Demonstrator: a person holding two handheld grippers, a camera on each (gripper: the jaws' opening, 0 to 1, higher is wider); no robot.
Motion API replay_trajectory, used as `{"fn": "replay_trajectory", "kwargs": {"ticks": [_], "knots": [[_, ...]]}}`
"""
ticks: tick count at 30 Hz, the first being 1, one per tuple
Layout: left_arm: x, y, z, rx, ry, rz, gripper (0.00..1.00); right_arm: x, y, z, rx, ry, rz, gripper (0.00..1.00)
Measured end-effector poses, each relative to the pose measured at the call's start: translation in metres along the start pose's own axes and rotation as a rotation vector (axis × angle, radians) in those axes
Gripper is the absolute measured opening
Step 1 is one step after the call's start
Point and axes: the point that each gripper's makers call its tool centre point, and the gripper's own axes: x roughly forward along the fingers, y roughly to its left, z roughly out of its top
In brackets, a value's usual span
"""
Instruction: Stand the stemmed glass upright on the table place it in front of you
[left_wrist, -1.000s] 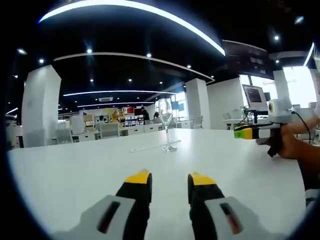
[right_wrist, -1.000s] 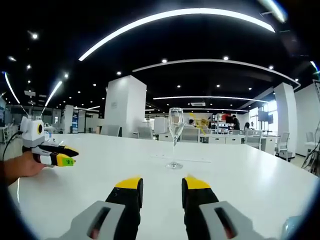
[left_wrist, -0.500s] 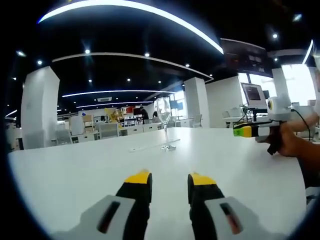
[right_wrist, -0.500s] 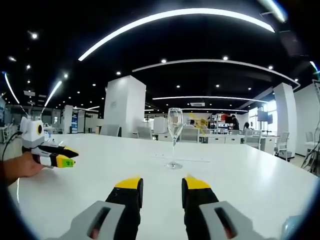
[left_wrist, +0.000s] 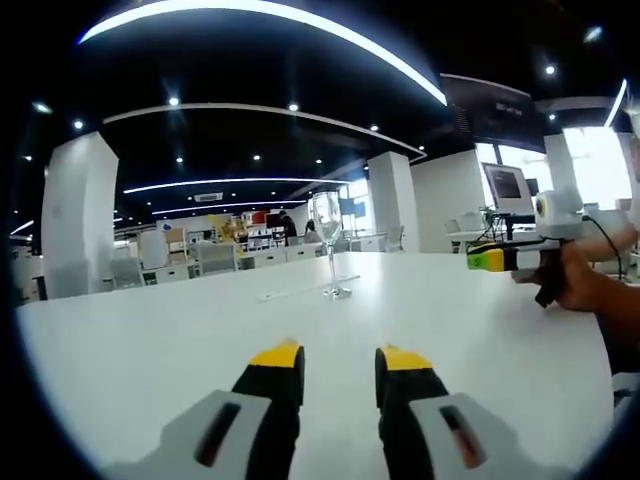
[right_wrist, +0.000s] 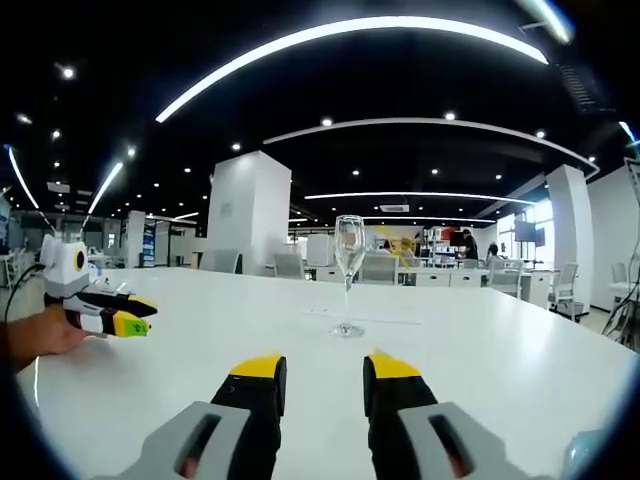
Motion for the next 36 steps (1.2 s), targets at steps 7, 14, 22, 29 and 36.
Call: {"fn": "replay_trajectory", "kwargs": {"ticks": [7,14,22,29,36], "knots": [[-0.0003,0.0037,-0.0003,-0.017,-0.002,0.007,0.29,0.0002,0.0003,-0.0005,0.0,0.003,0.001,0.34],[0.0009,0.0013,-0.0023,-0.012,0.011,0.003,0.29,0.0006,-0.0005,-0.0015,0.006,0.008,0.004,0.34],[0.0019,-0.0016,-0.0018,-0.01,0.013,-0.003,0.29,0.001,-0.0006,-0.0021,-0.001,0.013,0.003,0.34],[0.0018,-0.0021,-0.0001,-0.009,0.007,-0.007,0.29,0.0024,0.0006,-0.0019,-0.006,0.018,0.003,0.34],[0.0018,-0.001,-0.0014,-0.009,0.014,-0.002,0.28,0.0026,0.0,-0.0015,-0.005,0.014,0.002,0.34]]}}
